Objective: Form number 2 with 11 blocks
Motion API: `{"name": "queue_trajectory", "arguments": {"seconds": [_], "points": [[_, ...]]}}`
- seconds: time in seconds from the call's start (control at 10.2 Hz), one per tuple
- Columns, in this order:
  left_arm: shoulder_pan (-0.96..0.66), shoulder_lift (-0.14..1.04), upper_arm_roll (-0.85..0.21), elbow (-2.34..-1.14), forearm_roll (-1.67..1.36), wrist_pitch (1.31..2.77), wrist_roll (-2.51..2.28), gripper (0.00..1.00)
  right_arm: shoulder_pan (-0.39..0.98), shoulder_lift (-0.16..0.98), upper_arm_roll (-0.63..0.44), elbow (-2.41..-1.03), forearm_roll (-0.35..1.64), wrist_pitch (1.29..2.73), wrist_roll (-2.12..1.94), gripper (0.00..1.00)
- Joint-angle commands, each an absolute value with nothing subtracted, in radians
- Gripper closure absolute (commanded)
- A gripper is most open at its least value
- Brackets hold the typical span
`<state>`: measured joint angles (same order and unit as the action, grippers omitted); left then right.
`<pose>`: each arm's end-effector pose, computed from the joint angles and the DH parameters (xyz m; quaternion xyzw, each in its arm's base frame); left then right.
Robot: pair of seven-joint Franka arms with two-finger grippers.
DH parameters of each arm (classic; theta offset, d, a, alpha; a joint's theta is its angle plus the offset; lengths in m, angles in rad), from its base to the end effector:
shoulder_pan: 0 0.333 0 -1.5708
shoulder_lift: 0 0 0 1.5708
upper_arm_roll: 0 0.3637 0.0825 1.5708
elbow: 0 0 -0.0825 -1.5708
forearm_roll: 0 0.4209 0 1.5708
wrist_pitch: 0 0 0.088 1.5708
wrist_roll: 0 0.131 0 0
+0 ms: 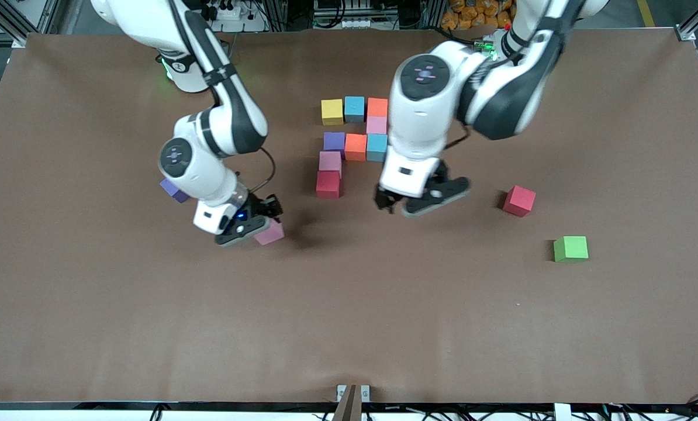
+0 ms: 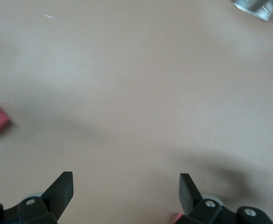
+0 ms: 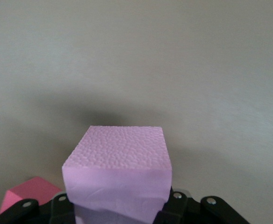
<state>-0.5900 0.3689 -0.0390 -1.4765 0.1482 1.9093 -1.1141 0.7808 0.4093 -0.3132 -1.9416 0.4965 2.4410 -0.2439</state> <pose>0.6025 -0.4161 0.4836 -0.9730 -0.2193 -0.0693 0.0164 0.5977 0.3232 0.2868 -0.9742 -0.1875 -0.0493 0.1155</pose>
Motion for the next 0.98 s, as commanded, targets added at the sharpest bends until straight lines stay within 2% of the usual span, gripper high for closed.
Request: {"name": "queue_trajectory", "arguments": {"seconds": [0.0, 0.2, 0.49, 0.88], "points": [[-0.478, 0.263, -0.061, -1.546, 0.16, 1.829, -1.001, 0.0, 0.872, 0.457, -0.324, -1.853, 0.517, 2.395, -0.235, 1.0], [-0.392, 0.192, -0.063, -1.643, 0.156, 1.83, -0.829, 0.0, 0.943, 0.489, -0.325, -1.768, 0.509, 2.298, -0.224, 1.0], [-0.286, 0.141, -0.061, -1.75, 0.156, 1.854, -0.64, 0.0, 1.031, 0.535, -0.321, -1.702, 0.398, 2.279, -0.274, 1.0], [-0.177, 0.066, -0.061, -1.968, 0.158, 2.026, -0.421, 0.0, 1.088, 0.635, -0.319, -1.622, 0.388, 2.28, -0.565, 1.0]]}}
